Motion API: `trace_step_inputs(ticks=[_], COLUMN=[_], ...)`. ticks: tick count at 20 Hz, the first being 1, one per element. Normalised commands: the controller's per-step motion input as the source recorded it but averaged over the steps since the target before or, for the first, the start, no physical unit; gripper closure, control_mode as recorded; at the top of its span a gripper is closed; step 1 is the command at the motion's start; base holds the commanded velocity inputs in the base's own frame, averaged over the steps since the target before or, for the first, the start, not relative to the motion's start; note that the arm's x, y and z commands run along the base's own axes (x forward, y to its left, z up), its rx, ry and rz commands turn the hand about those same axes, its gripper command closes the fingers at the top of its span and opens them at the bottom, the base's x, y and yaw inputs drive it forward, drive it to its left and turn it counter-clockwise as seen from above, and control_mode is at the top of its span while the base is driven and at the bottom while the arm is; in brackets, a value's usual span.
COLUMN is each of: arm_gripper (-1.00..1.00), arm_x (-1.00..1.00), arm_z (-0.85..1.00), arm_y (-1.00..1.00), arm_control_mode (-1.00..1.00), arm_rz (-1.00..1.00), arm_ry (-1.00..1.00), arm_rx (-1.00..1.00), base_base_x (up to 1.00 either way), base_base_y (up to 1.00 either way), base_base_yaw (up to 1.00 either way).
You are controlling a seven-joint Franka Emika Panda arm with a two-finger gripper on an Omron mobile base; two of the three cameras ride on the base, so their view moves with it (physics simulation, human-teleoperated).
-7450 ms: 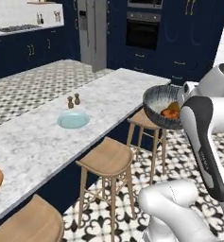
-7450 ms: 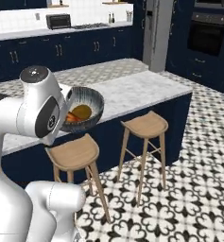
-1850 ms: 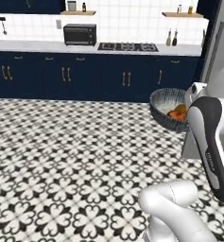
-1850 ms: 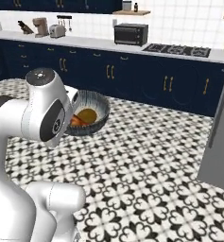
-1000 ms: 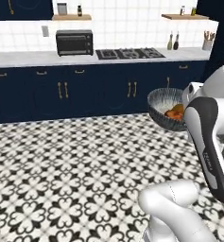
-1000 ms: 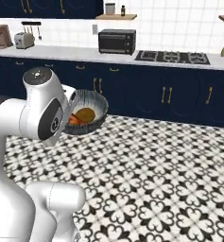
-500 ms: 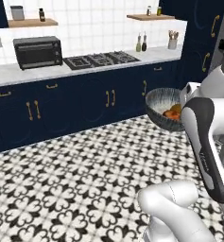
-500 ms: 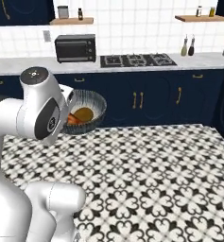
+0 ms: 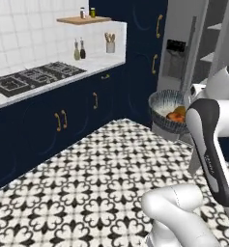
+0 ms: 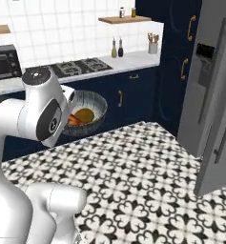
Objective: Pick the chicken drumstick and avocado from their plates and place them in the bowl. Then put the bowl in the fridge.
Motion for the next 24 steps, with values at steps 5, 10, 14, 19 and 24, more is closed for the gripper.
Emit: trace_step_inputs(ticks=[5, 10, 14, 19, 24], arm_gripper=[1.0, 1.0, 1.0, 1.0, 1.0], arm_x=[0.0, 0.0, 0.0, 0.0, 0.0], arm_z=[0.0, 0.0, 0.0, 0.0, 0.0], arm_y=[0.0, 0.0, 0.0, 0.0, 0.0], arm_control_mode=[1.0, 1.0, 1.0, 1.0, 1.0], arm_rz=[0.0, 0.0, 0.0, 0.0, 0.0], arm_ry=[0.0, 0.0, 0.0, 0.0, 0.0], arm_rx=[0.0, 0.0, 0.0, 0.0, 0.0], base_base_x=[0.83, 0.98, 1.0, 1.0, 1.0], base_base_y=[0.67, 0.94, 0.73, 0.55, 0.5], base_base_yaw=[-0.65, -0.56, -0.56, -0.43, -0.4])
